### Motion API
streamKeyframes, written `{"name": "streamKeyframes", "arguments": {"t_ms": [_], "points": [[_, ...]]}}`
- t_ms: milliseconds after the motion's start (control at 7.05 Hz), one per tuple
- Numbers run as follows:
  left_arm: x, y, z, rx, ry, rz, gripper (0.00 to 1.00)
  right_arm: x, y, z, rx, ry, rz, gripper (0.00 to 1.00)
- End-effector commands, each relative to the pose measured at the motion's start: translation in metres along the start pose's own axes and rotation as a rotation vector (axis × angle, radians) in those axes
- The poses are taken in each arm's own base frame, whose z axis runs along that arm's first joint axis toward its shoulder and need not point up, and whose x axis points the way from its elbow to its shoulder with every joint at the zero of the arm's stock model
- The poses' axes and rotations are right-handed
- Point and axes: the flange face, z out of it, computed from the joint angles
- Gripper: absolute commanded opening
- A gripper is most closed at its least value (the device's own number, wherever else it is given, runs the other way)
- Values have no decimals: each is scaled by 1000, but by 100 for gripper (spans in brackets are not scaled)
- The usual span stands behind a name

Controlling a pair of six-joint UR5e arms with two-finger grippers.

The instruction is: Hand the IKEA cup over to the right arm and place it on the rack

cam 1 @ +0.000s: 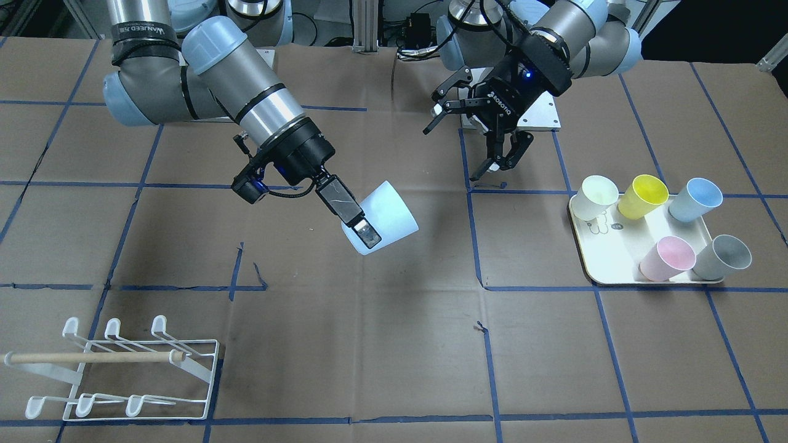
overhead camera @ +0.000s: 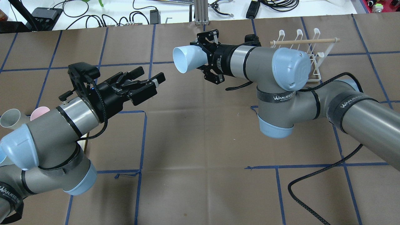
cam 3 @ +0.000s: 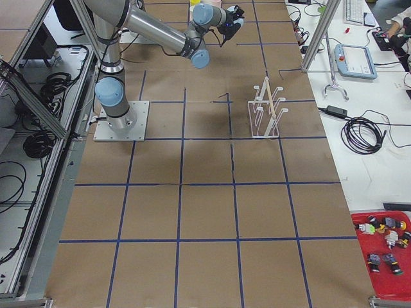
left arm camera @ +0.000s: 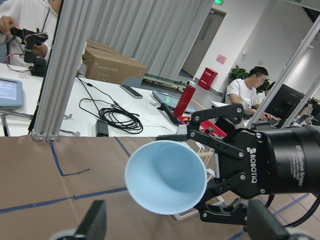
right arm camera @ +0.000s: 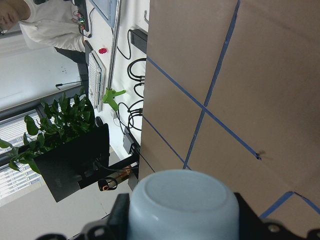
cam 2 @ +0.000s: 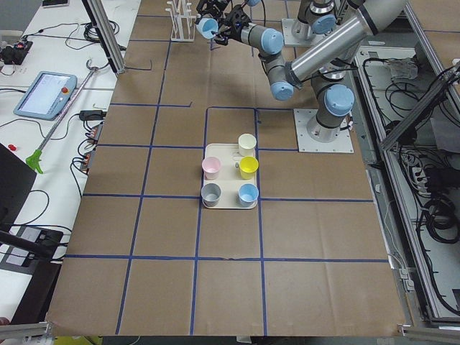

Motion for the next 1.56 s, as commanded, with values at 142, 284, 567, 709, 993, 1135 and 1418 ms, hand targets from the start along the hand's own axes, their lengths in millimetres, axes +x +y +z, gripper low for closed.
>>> {"name": "streamKeyframes", "arguments": {"t_ms": [142, 284, 567, 709, 993, 1135, 1418], "points": [[-41, -24, 3, -78, -250, -116, 100, -43, -98, -50, 200, -50, -517, 36], [-56, -53, 13, -126, -344, -145, 100, -43, -98, -50, 200, -50, -520, 36], [-68, -77, 20, -278, -497, -222, 100, -44, -144, -72, 292, 6, -843, 33], [-60, -89, 26, -359, -565, -228, 100, -44, -144, -72, 293, 7, -846, 33], [-32, -135, 31, -644, -705, -270, 100, -42, -177, -89, 349, 69, -1079, 31], [-27, -150, 24, -806, -757, -319, 100, -39, -197, -97, 425, 167, -1230, 31], [-23, -150, 3, -970, -797, -242, 100, -38, -210, -101, 491, 274, -1382, 26]]}}
